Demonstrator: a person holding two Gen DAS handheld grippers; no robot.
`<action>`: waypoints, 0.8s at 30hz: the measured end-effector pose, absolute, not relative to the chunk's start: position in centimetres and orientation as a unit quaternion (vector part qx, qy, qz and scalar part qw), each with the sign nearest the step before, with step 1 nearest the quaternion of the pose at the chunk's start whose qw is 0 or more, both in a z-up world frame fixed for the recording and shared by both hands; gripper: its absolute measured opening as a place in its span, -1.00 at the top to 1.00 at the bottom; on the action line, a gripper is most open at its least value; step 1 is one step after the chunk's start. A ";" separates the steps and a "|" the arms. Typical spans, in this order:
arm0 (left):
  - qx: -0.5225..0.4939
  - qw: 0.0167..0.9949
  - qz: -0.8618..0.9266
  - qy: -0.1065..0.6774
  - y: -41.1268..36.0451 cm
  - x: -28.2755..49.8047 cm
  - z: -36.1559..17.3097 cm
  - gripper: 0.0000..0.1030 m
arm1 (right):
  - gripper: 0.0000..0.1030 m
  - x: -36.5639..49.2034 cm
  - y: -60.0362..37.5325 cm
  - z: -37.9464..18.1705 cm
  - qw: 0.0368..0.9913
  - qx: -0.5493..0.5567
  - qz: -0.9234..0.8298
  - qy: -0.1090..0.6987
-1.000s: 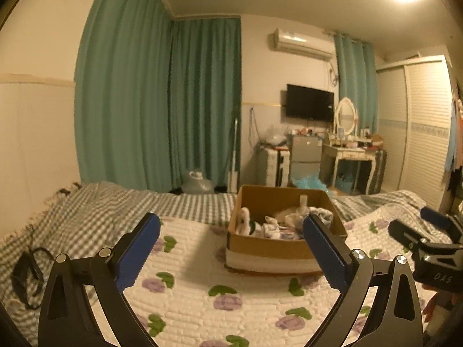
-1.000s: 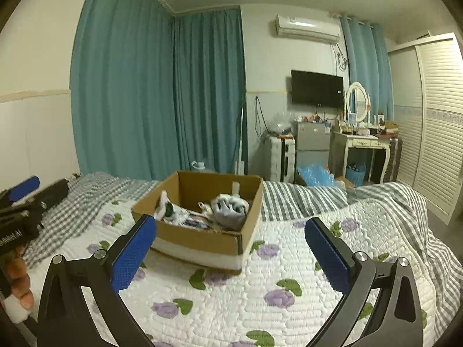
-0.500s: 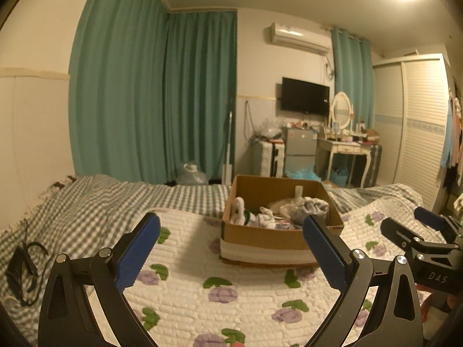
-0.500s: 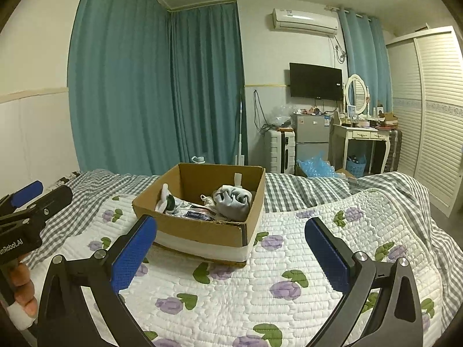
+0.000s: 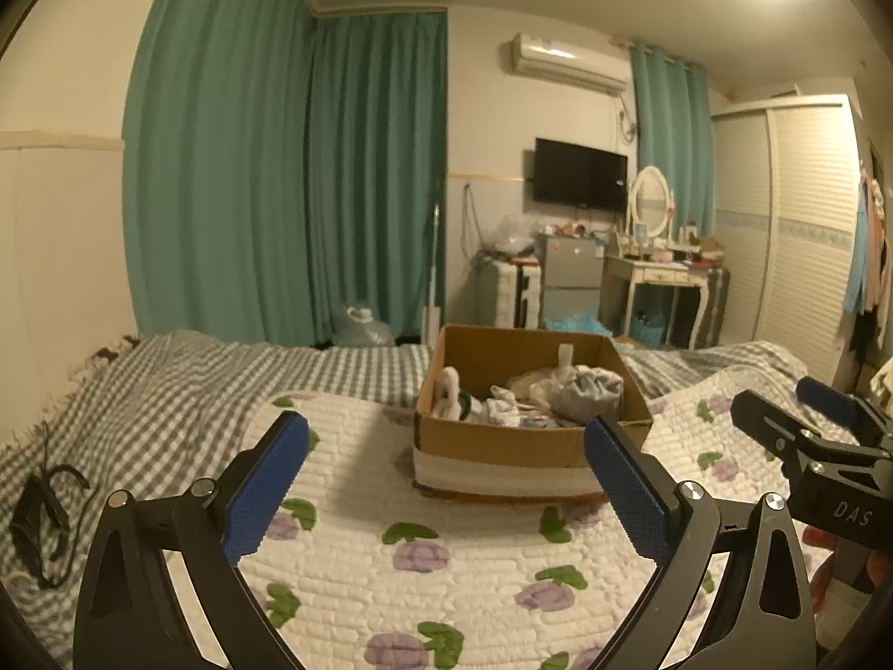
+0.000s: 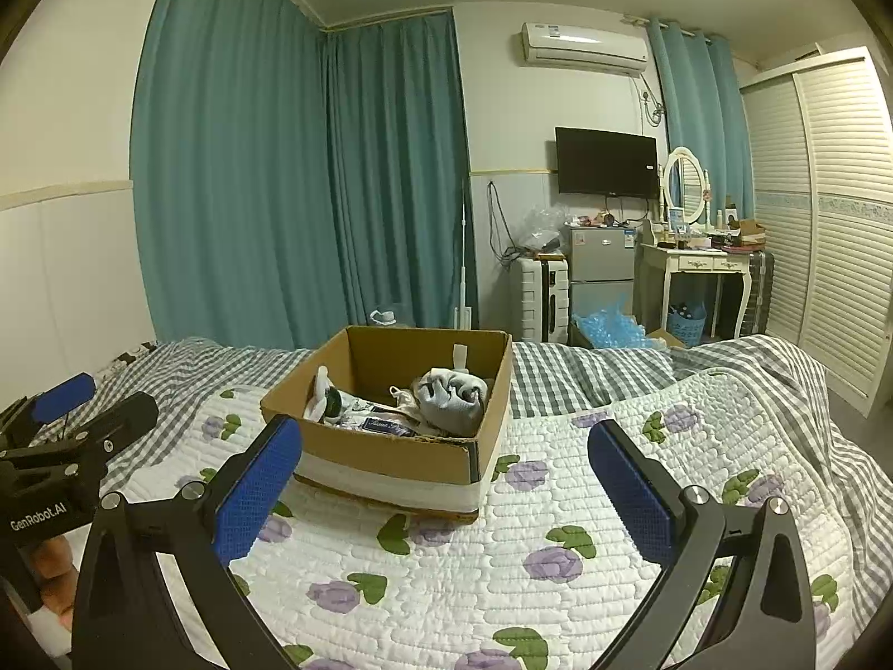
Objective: Organize soft objects
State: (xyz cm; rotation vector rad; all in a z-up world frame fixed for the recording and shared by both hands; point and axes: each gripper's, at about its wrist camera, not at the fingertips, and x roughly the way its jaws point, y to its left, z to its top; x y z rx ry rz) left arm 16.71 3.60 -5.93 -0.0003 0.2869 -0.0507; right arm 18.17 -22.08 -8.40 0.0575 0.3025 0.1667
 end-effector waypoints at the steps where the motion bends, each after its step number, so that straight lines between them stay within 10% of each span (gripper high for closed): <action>1: 0.001 0.989 -0.026 0.144 3.5 16.7 -5.9 -0.96 | -1.00 18.2 -22.0 -8.4 0.985 0.029 0.081 0.150; 24: 0.006 0.989 -0.023 0.145 3.4 16.6 -6.3 -0.96 | -1.00 18.1 -22.1 -8.5 0.985 0.026 0.081 0.150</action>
